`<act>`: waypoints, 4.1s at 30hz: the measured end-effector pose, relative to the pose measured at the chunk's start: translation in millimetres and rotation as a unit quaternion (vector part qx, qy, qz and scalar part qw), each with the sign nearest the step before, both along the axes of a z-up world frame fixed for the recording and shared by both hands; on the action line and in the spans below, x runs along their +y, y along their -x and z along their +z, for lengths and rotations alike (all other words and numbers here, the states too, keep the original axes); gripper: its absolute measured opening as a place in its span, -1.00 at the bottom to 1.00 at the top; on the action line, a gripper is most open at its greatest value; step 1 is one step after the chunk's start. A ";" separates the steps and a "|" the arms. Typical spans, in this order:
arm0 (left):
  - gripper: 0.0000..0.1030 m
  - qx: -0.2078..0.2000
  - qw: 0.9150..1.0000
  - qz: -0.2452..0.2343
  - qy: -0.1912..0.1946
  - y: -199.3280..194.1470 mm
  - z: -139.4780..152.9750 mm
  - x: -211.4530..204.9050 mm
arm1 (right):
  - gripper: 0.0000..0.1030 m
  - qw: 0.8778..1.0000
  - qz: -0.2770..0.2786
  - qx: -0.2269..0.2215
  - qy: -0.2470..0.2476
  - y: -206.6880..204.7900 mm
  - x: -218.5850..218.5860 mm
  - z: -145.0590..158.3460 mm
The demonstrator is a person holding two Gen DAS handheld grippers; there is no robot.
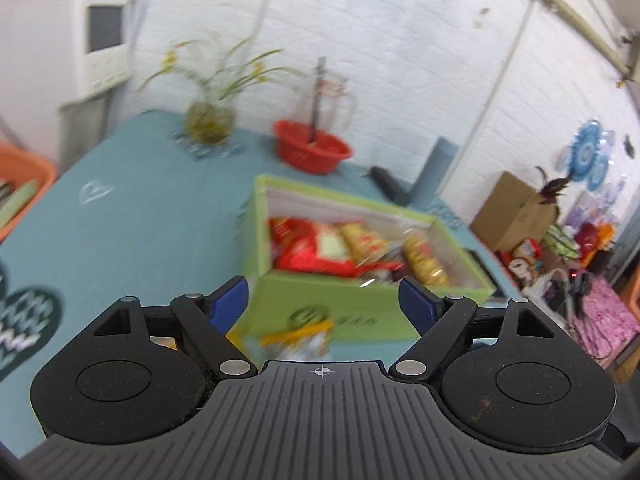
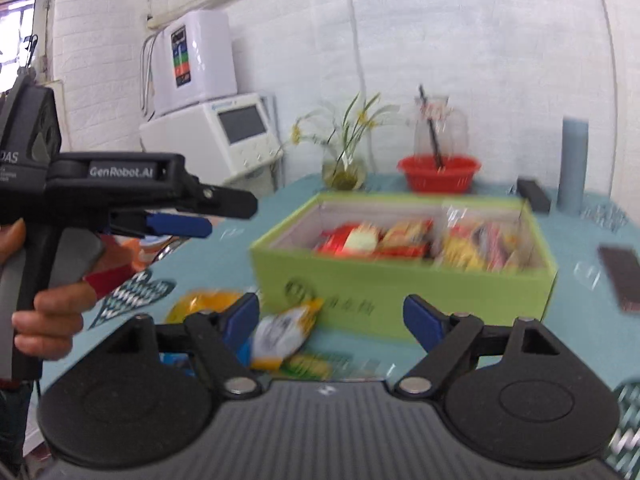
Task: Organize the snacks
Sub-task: 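Move the left gripper to the blue biscuit pack and grasp it, then carry the blue pack into the box and open the left gripper, then move the left gripper to the yellow chip bag and grasp it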
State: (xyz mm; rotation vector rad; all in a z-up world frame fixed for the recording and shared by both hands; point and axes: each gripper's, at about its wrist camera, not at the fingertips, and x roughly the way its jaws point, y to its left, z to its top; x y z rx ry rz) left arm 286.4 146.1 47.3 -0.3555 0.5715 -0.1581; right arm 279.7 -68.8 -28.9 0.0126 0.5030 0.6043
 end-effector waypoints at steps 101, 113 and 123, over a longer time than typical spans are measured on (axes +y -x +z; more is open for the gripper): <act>0.14 -0.007 0.998 -0.068 -0.011 -125.8 15.2 -17.0 | 0.83 0.998 0.059 -0.011 0.023 -133.4 67.4 19.8; 0.34 -0.011 0.998 -0.007 -0.066 -26.9 22.0 21.6 | 0.82 0.997 0.071 -0.001 -0.022 -16.3 64.9 7.7; -0.05 0.095 0.995 -0.033 -0.029 -84.0 -42.9 71.5 | 0.81 0.988 0.128 0.085 -0.012 -19.7 134.4 -35.2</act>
